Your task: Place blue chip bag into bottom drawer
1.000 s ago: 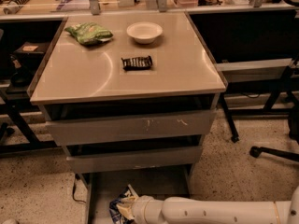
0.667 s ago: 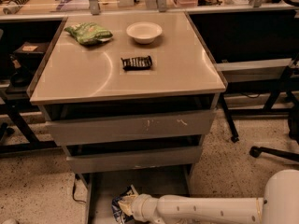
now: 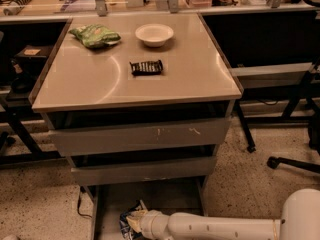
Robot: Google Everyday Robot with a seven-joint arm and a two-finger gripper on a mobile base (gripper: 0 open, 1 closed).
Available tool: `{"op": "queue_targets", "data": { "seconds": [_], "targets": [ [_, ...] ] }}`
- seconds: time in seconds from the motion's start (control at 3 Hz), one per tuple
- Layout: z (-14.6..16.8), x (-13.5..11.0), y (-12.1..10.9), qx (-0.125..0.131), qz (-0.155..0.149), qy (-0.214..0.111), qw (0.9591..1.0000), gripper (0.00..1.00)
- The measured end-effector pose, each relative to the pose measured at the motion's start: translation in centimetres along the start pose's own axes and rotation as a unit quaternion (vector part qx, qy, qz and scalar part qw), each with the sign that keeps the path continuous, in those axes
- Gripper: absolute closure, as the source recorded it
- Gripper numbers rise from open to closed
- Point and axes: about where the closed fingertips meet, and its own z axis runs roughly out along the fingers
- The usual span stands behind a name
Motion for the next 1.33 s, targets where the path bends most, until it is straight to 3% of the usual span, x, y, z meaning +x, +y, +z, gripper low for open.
{"op": "queue_targets", "data": {
  "seconds": [0.67, 1.33],
  "targets": [
    [2.2, 3.5, -3.1, 0.035, 0.028, -0.016, 0.9989, 1.00],
    [5.5, 5.8, -4.3, 0.029, 0.046, 0.011, 0.9985, 1.00]
  ]
}}
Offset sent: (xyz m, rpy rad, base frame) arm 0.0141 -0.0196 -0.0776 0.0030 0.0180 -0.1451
